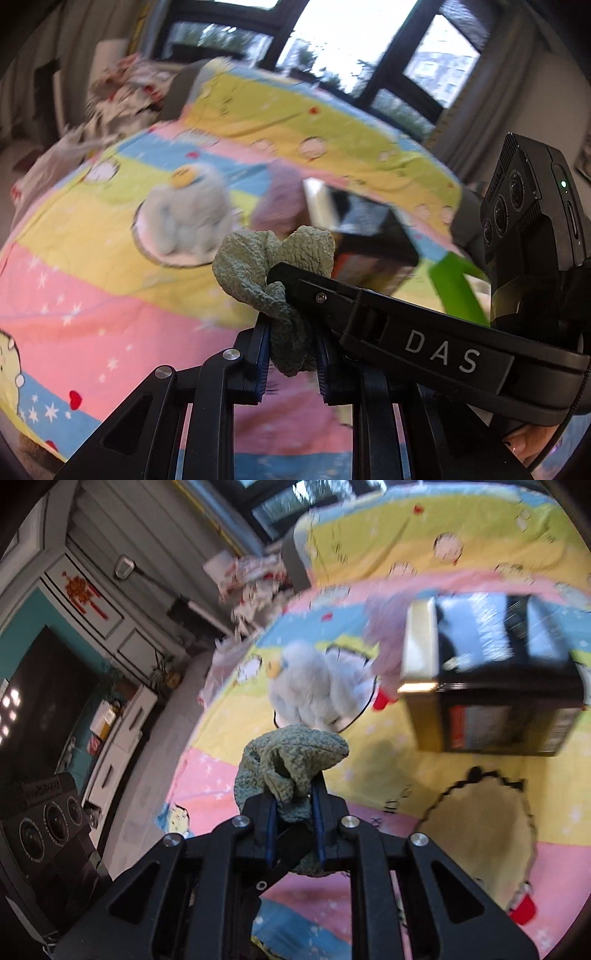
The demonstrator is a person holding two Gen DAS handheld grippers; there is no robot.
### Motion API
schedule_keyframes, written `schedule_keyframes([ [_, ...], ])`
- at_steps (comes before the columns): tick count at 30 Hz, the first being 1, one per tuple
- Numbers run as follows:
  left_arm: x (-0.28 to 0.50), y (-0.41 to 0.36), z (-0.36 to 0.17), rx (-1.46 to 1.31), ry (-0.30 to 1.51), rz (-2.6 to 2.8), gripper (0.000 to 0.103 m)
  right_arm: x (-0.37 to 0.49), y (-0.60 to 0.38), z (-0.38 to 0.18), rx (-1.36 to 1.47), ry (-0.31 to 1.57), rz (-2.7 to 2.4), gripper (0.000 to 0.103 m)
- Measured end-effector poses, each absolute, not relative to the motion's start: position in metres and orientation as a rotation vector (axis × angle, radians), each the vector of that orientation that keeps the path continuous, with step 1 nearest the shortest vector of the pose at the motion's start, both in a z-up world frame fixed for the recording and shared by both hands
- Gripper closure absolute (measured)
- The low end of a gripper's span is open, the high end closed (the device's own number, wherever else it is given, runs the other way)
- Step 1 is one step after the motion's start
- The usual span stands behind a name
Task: Organize soft objects
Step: 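Carry the green cloth into the green box and open both tools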
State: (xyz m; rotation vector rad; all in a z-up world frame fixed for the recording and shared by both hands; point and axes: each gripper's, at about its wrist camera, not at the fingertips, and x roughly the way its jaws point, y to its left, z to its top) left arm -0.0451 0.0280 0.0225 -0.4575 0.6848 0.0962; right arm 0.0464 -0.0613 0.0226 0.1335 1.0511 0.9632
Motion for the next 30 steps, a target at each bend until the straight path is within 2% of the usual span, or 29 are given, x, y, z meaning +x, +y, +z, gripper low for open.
schedule_keyframes([
  [15, 0.008, -0.106, 0.089, -0.186, 0.585, -0.180, 0.082, 0.069, -0.209, 0.089, 0.324, 0.777, 0.775, 0.085],
  [21, 0.045, -0.168, 0.091, -0.098, 0.601, -0.301, 0.082, 0.083, -0.273, 0.092, 0.369, 0.701, 0.604, 0.085],
  [30, 0.097, -0.253, 0.070, -0.012, 0.672, -0.486, 0.082, 0.101, -0.361, 0.073, 0.520, 0.683, 0.396, 0.085],
])
